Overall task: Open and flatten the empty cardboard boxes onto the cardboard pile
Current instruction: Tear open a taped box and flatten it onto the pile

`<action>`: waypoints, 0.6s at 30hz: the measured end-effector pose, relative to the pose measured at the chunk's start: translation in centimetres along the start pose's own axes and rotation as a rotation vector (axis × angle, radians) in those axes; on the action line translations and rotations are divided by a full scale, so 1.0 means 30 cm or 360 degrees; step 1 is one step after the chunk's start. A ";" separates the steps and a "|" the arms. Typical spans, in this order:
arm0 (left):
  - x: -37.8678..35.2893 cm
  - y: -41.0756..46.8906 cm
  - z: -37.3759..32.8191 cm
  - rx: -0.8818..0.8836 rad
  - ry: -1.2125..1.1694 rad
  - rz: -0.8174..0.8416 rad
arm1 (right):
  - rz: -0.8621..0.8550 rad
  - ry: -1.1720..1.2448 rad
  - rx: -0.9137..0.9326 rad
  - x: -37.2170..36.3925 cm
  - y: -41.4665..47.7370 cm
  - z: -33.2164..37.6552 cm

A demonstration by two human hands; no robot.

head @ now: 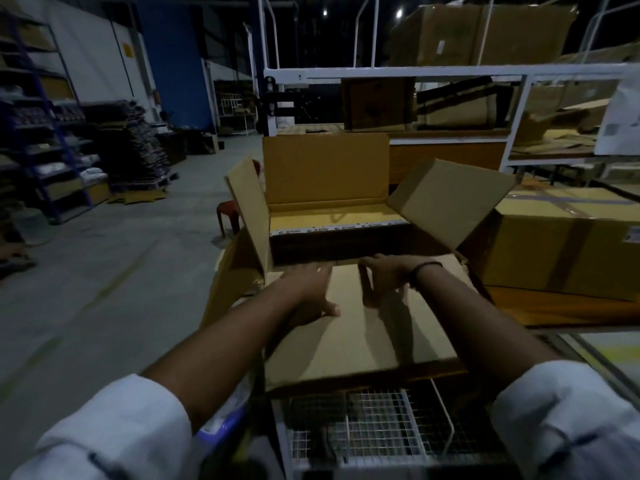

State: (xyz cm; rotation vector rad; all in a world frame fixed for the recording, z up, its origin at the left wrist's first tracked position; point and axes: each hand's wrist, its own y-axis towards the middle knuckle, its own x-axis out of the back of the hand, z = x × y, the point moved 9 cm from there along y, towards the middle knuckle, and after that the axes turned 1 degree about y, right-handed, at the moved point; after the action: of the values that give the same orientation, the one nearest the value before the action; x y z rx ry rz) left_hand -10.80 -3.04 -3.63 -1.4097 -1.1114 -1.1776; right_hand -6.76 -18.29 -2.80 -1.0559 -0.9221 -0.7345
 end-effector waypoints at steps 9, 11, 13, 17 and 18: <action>-0.033 0.036 0.027 0.0060 0.0200 -0.0258 | -0.0640 -0.0423 0.0074 -0.033 0.044 -0.007; -0.038 0.052 0.039 0.0058 0.0203 -0.0304 | -0.0814 -0.0428 0.0102 -0.049 0.052 -0.012; -0.038 0.072 0.060 0.0065 0.0211 -0.0336 | -0.0958 -0.0413 0.0117 -0.060 0.066 -0.007; -0.033 0.124 0.114 0.0090 0.0244 -0.0387 | -0.1108 -0.0384 0.0098 -0.075 0.109 0.015; -0.031 0.136 0.124 0.0100 0.0259 -0.0410 | -0.1122 -0.0379 0.0091 -0.071 0.124 0.020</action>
State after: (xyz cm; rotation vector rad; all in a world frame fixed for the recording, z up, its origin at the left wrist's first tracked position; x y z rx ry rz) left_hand -6.44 0.05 -5.30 -1.1248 -1.2282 -1.3999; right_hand -4.68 -16.35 -6.06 -0.7669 -1.5448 -1.1644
